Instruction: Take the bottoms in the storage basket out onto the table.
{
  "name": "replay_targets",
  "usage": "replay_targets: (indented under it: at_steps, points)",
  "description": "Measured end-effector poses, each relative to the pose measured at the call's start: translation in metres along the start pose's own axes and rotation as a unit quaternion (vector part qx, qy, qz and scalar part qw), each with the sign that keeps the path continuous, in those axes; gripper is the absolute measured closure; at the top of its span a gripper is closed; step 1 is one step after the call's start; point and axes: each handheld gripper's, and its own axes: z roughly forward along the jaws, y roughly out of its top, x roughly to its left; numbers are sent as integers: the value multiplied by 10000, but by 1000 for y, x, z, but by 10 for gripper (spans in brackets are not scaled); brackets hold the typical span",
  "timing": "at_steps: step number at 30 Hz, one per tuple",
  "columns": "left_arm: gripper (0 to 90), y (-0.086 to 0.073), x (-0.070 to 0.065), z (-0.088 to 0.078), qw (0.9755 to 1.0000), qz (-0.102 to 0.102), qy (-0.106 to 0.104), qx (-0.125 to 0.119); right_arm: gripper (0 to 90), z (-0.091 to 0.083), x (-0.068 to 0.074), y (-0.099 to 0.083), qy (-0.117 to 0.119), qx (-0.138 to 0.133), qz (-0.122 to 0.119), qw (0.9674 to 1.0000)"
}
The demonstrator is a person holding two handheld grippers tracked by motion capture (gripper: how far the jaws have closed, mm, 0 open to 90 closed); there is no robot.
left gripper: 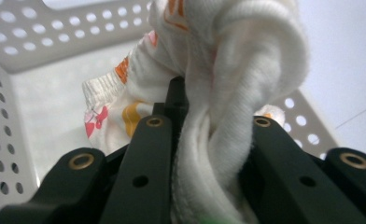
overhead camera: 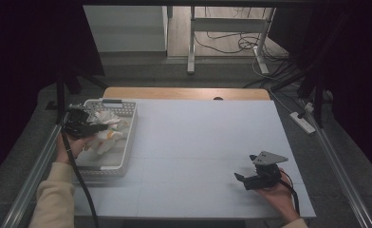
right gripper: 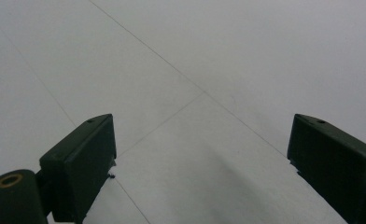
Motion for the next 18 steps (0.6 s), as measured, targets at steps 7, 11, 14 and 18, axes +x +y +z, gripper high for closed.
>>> replay_targets:
  at_steps: [7, 11, 14, 18]
  points:
    - [791, 1, -1, -9, 9997, -45, -36, -231, 79, -1, 0, 0, -19, -11, -11, 10000]
    - [790, 1, -3, -12, 9996, -22, -47, -290, 79, 0, 0, 0, -18, 14, -15, 10000]
    - [791, 2, -3, -14, 9994, -17, -24, -357, 79, 0, 1, 0, -14, 17, -27, 10000]
    - [794, 2, -4, -18, 9987, -27, 8, -500, 79, 0, 0, 0, -20, 14, -25, 10000]
